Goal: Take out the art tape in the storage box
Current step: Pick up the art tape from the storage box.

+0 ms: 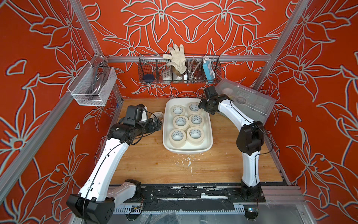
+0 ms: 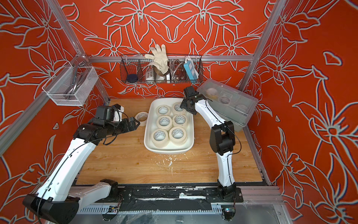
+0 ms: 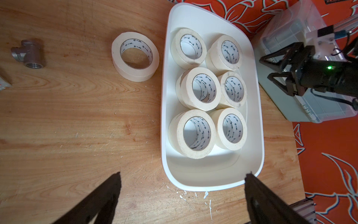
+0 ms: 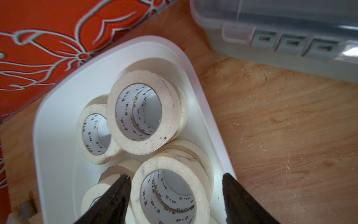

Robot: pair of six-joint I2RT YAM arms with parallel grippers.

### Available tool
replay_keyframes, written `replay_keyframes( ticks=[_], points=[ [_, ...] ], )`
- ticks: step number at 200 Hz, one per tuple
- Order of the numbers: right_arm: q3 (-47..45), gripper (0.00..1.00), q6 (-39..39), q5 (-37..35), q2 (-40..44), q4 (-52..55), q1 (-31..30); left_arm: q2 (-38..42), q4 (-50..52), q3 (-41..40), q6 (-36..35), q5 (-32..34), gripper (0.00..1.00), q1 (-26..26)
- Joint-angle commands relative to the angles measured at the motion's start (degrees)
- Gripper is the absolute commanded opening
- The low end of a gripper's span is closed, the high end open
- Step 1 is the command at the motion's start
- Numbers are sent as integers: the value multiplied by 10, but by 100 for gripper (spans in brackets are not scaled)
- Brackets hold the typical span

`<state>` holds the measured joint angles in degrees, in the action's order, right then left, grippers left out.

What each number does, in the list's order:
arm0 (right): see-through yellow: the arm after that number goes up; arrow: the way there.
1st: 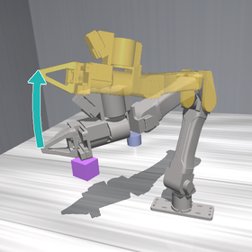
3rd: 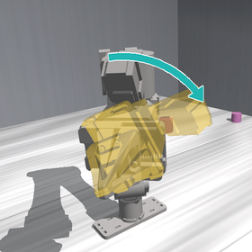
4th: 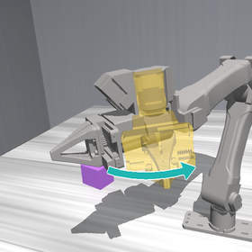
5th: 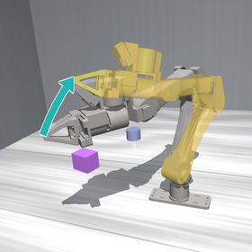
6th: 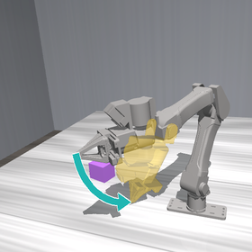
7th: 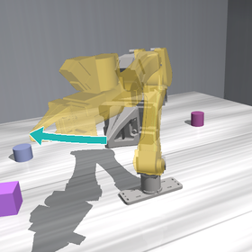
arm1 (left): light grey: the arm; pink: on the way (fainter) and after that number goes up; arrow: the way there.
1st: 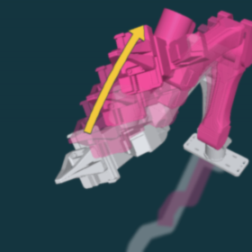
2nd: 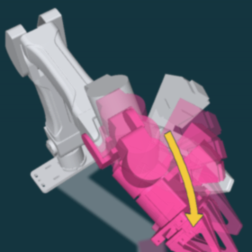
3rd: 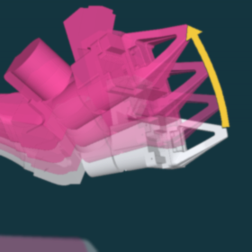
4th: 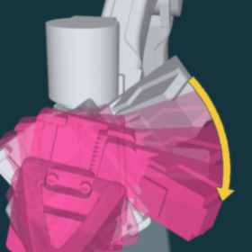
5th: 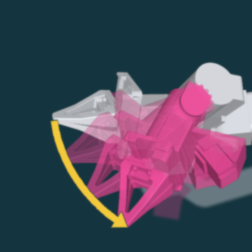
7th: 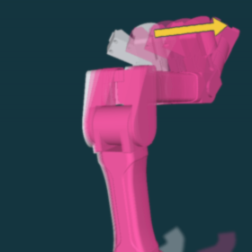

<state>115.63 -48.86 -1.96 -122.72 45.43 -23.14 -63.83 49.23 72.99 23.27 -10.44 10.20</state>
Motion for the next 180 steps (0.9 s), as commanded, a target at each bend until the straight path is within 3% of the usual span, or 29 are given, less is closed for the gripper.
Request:
replay_keyframes(
  ticks=[1, 68, 121, 180],
  points=[
    [49, 76, -2, -10, -39, 43, -2, 11, -4, -6, 0, -6, 97, 3],
    [211, 72, 0, -4, -180, 94, -2, 13, -19, -11, -5, -42, 97, 3],
    [220, 68, -6, -14, -200, 66, -2, 15, -20, -9, -7, -44, 97, 4],
    [224, 54, -7, -16, -223, 39, 0, 17, -20, -10, -8, -49, 96, 4]
  ],
)
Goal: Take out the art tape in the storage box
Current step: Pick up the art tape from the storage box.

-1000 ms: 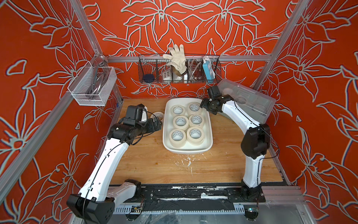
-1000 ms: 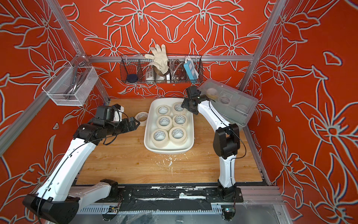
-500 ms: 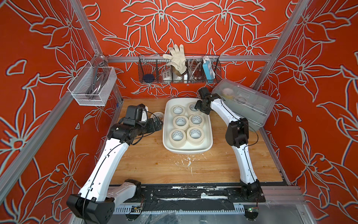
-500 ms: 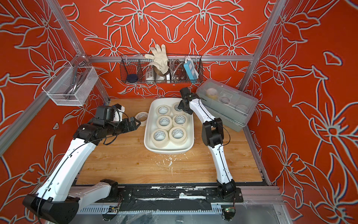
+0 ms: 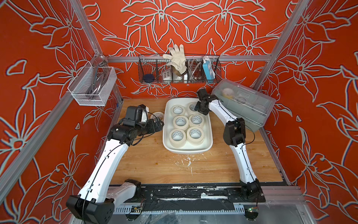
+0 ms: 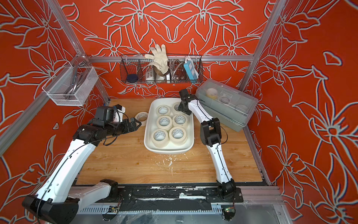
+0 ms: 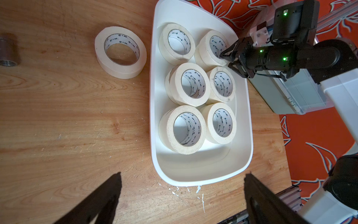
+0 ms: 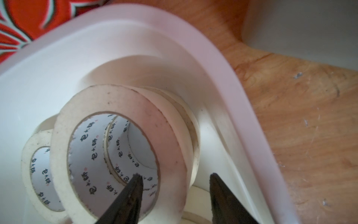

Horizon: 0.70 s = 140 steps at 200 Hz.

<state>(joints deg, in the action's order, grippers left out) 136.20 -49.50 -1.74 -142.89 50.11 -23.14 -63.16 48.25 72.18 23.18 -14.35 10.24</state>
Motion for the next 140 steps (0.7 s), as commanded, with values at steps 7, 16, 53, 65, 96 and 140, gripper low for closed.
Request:
replay_keyframes(
  ticks=[7, 16, 53, 65, 96, 140],
  points=[
    [19, 53, 0, -17, -22, -8, 0, 11, -11, -2, -7, -11, 96, 5],
    [18, 50, 0, -18, -21, -10, 0, 12, -11, -2, -6, -9, 96, 5],
    [-18, 25, 2, -15, 9, -40, 1, 15, -9, 0, -5, -6, 96, 6],
    [-38, 15, 8, -9, 29, -57, 2, 14, -8, 1, -4, -5, 96, 6],
    [-59, 2, 48, -8, 74, -67, 4, 11, -7, 4, -3, -2, 96, 7],
    [-72, 0, 108, -4, 143, -23, 4, 6, -11, 0, 5, -1, 96, 14]
  ],
)
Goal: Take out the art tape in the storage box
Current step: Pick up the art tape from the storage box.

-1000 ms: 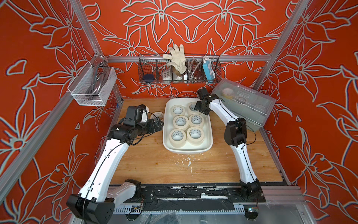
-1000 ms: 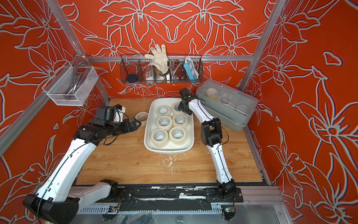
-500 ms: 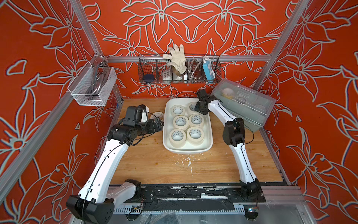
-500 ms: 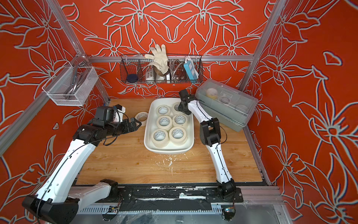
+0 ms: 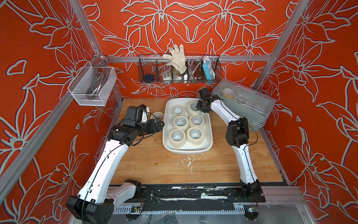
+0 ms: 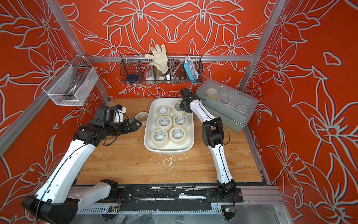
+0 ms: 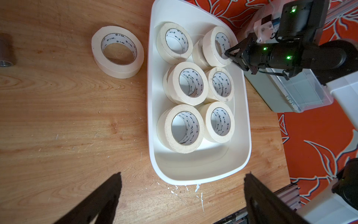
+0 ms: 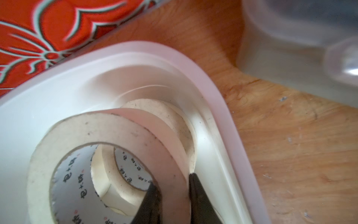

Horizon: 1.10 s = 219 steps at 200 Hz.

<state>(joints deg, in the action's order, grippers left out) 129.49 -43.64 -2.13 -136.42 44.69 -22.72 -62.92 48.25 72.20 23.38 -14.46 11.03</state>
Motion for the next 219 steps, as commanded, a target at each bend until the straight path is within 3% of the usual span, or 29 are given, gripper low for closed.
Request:
replay_keyframes(
  ticks=[1, 67, 160, 219],
  points=[
    [-5, 0, 51, 0, 81, 32, 0, 3, -11, 0, 3, 0, 96, 6],
    [-77, 0, 107, 10, 218, 69, -1, 12, -5, -8, -5, 9, 96, 13],
    [-386, 0, 142, 49, 471, -5, -14, -31, -2, 17, 16, 57, 95, 57],
    [-534, 0, 136, -2, 598, -42, -72, -59, -20, 38, 11, 80, 95, 121]
  ],
)
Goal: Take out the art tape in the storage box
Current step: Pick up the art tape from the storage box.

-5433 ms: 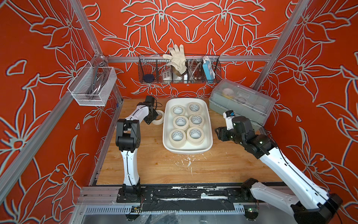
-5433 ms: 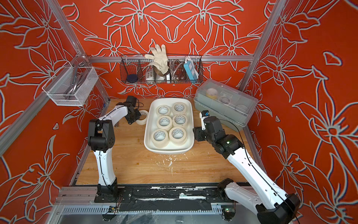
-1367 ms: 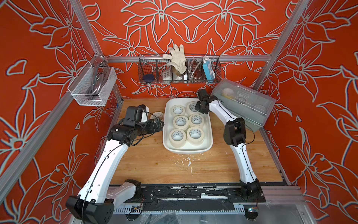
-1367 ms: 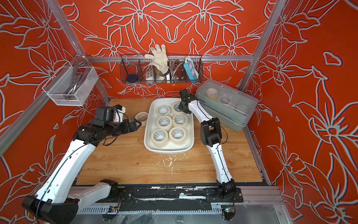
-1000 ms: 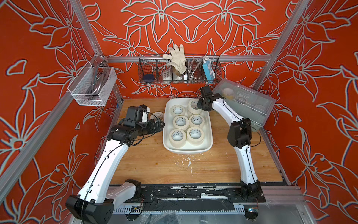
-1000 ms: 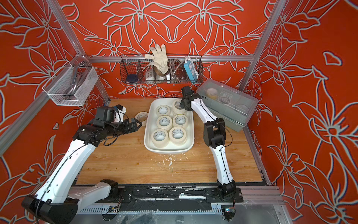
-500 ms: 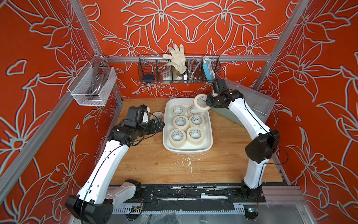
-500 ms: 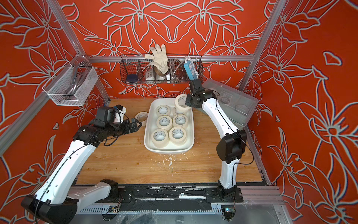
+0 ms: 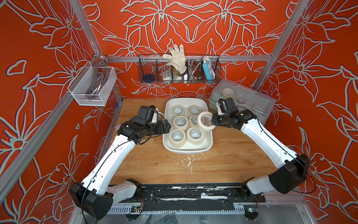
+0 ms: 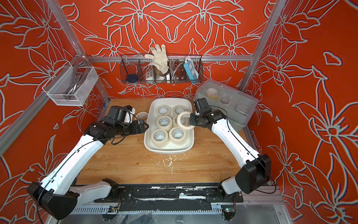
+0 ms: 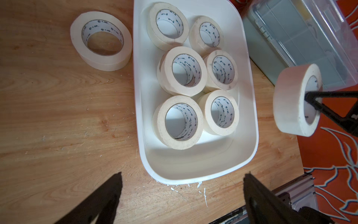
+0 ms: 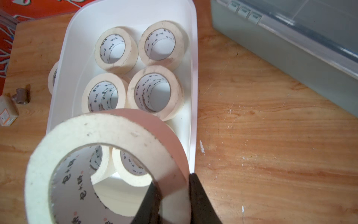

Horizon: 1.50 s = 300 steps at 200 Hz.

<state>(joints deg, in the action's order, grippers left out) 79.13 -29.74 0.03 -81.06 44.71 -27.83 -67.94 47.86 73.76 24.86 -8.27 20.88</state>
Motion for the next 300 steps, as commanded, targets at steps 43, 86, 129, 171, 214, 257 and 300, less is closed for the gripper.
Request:
replay_keyframes(
  ticks=[43, 86, 129, 171, 214, 257, 300],
  points=[
    [-99, 0, 3, -41, 98, -51, -49, -29, -37, 35, 2, 27, 95, 70],
    [-150, 0, 16, -58, 141, -67, -86, -69, -41, 63, 3, 31, 95, 117],
    [-185, 0, 14, -65, 165, -65, -107, -108, -57, 84, 7, 37, 95, 158],
    [-193, 0, 15, -64, 166, -60, -116, -162, -61, 108, 9, 38, 95, 200],
    [-187, 0, 17, -64, 149, -60, -120, -211, -60, 136, 2, 32, 91, 239],
    [-182, 0, 18, -65, 133, -62, -121, -258, -39, 155, 9, 48, 81, 254],
    [-177, 0, 15, -64, 128, -62, -122, -290, -25, 170, 7, 67, 73, 260]
  ],
)
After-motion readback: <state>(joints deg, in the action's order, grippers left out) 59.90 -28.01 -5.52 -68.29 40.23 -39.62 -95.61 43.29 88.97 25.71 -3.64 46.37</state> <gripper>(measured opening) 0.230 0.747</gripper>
